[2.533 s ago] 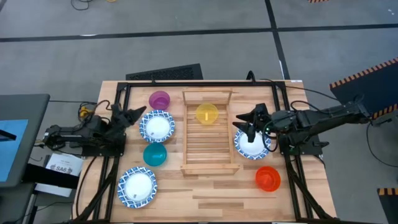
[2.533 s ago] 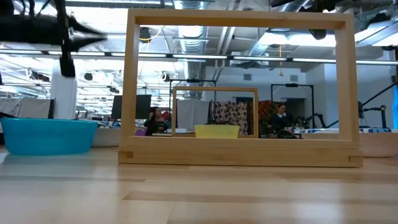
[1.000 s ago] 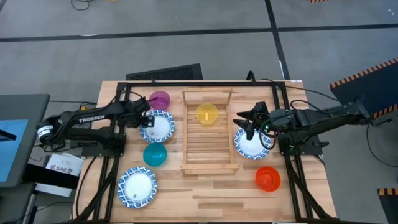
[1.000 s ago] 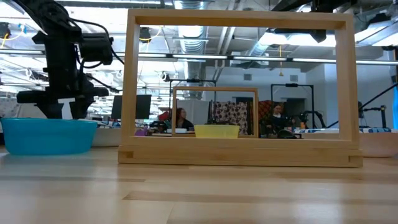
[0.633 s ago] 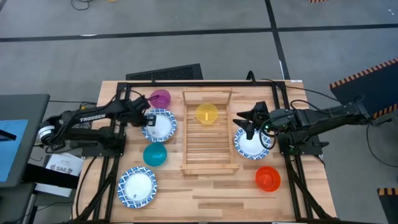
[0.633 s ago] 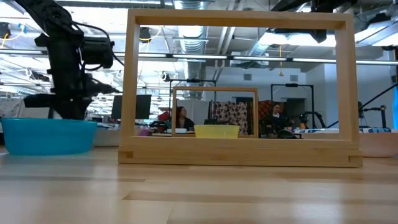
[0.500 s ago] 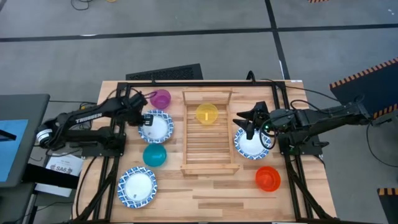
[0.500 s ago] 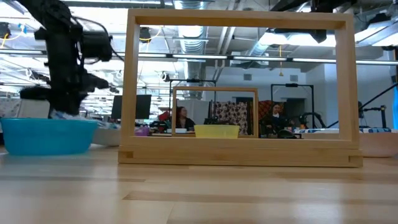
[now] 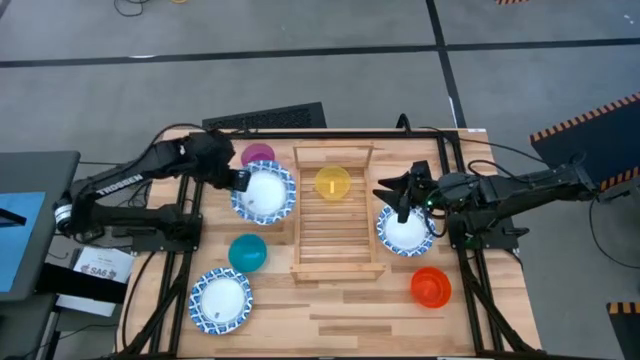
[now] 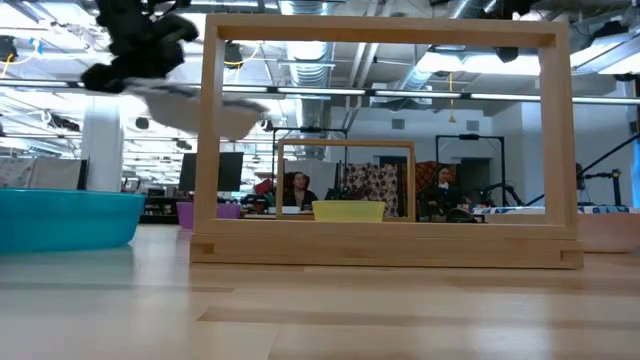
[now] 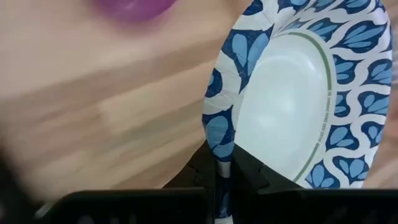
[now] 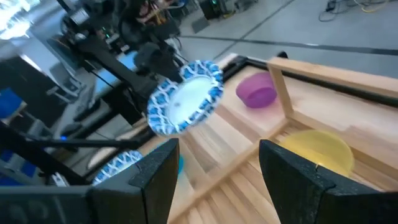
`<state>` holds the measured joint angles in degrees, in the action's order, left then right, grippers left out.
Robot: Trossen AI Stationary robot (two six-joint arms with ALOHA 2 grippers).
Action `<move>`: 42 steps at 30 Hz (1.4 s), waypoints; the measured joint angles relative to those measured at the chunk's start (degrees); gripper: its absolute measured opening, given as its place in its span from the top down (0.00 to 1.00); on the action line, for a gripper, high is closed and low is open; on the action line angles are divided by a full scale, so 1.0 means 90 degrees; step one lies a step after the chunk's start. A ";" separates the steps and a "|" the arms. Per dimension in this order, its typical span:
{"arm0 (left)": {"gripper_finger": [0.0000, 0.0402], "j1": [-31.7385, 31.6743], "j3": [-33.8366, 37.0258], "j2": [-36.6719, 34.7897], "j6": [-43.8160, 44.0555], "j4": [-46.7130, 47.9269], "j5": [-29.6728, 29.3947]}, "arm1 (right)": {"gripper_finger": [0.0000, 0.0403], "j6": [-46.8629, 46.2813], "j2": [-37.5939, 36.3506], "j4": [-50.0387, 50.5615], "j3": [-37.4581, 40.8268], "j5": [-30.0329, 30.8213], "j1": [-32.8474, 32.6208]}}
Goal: Place and stack bowls onto a shelf
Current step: Put the top left blue patterned bowl on the shelf
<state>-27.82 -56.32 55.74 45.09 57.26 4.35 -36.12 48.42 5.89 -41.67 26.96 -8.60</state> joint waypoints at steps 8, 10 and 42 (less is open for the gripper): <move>1.00 0.1362 -0.0228 0.1191 0.0528 -0.1504 -0.0689 | 0.38 0.0017 0.0000 -0.0209 0.0000 0.0000 0.0000; 1.00 0.1628 -0.0228 0.1627 0.0619 -0.2077 -0.0701 | 0.38 0.0017 -0.0001 -0.0218 0.0000 -0.0001 0.0000; 0.89 0.2806 -0.0228 0.4960 0.1940 -0.5514 -0.0573 | 0.38 0.0017 -0.0002 -0.0231 0.0000 0.0005 0.0000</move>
<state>-2.57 -58.37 100.38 62.55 7.63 -0.81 -35.97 48.40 3.81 -41.67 27.00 -8.60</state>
